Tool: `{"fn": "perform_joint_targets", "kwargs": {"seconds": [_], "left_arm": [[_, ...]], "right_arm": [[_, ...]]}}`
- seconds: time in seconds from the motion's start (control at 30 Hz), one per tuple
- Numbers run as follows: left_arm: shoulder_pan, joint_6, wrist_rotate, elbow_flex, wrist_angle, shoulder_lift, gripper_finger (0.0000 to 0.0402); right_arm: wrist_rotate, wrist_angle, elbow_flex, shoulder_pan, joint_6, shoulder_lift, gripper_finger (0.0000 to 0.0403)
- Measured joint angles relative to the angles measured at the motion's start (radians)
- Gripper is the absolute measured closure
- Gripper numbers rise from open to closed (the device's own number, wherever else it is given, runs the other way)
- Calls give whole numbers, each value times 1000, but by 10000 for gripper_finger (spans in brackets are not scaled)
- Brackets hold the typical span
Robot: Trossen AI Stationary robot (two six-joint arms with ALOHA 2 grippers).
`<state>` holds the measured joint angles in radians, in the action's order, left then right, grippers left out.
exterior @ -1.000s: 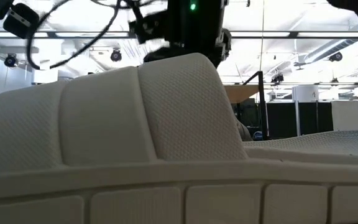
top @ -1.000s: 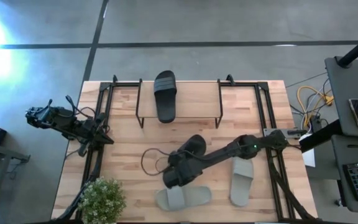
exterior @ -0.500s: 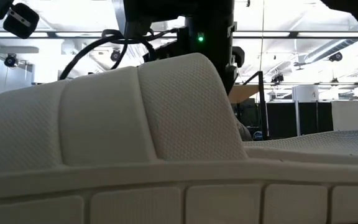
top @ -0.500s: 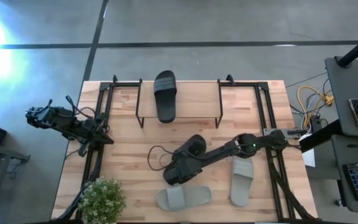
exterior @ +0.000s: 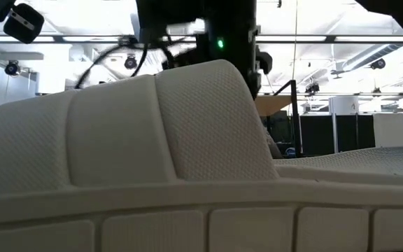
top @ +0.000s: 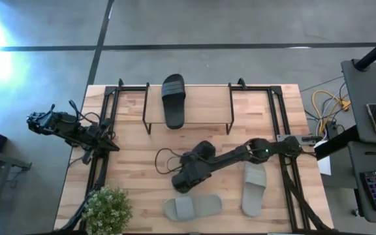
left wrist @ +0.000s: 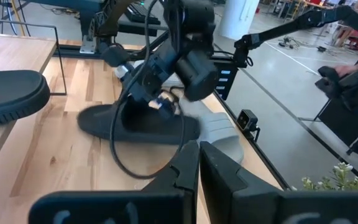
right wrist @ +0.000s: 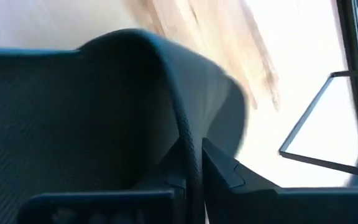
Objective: Pick and place slides into the shelf
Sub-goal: Put the black slide on the shelf
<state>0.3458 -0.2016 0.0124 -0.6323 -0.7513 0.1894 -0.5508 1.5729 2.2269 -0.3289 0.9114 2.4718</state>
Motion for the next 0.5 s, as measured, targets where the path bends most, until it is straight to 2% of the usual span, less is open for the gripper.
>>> {"fn": "perform_joint_targets", "kwargs": {"seconds": [0.33,0.5], "left_arm": [[0,-2,36,0,-1,0,402],[0,-10,55,0,-1,5,402]], "right_arm": [[-14,-9,128,-74,-16,-141,389],[-153,-5,127,-131,-81,-217,389]]}}
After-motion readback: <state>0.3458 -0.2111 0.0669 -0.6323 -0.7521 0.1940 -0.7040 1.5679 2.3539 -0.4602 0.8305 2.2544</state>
